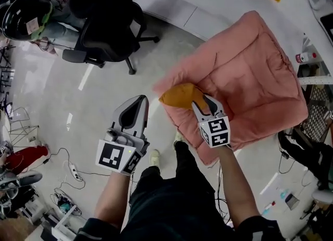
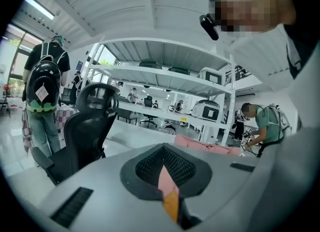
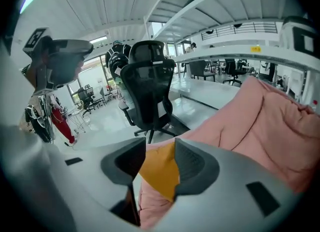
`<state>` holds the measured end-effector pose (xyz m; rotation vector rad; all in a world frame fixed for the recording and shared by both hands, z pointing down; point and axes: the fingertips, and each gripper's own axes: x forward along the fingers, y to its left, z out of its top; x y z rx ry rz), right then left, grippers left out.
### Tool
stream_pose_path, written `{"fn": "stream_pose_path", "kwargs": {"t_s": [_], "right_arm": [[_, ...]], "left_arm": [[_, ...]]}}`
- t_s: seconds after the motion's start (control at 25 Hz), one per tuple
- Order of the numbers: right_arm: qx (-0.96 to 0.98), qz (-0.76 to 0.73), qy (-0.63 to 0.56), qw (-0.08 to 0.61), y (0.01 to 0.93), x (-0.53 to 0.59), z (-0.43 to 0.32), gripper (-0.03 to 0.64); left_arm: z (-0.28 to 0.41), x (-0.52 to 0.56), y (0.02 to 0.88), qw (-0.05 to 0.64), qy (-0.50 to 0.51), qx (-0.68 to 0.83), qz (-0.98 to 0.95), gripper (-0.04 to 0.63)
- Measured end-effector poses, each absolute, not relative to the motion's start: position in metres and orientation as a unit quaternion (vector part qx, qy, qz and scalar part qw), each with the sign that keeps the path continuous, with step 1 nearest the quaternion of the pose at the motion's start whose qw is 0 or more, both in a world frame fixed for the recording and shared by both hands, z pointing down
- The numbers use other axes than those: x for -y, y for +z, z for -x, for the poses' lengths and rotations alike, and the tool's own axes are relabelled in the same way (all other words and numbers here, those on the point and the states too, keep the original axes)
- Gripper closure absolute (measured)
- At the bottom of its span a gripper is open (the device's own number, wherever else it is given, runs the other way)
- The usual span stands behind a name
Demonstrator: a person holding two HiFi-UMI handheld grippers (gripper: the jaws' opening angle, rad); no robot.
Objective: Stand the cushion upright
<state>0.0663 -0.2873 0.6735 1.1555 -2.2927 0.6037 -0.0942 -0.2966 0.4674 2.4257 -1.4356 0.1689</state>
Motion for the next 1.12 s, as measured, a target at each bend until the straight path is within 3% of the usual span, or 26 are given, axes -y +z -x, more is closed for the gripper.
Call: {"fn": "stream_pose_path", "kwargs": {"t_s": [0.48,0.72,0.84,1.12], "right_arm": [[0.830,-0.370,0.284,0.305,0.776,0.308,-0.057,0.357],[0.820,-0.369,0.273,0.340,0.805,0.308,-0.050,0.353],[0.812,-0.376,0.265,0.359,0.808,0.314,-0.052,0.365],[0.805,-0.381,0.269,0.367,0.815,0.316,-0.049,0.473]], "left_arm": [[0.085,0.322,0.514,0.188,0.078,0.523,-0.828,0.589],[0.098,0.314,0.527,0.186,0.104,0.534,-0.818,0.589],[0.099,0.316,0.528,0.183,0.108,0.538,-0.816,0.589],[0.096,0.312,0.530,0.187,0.124,0.535,-0.815,0.589]]}}
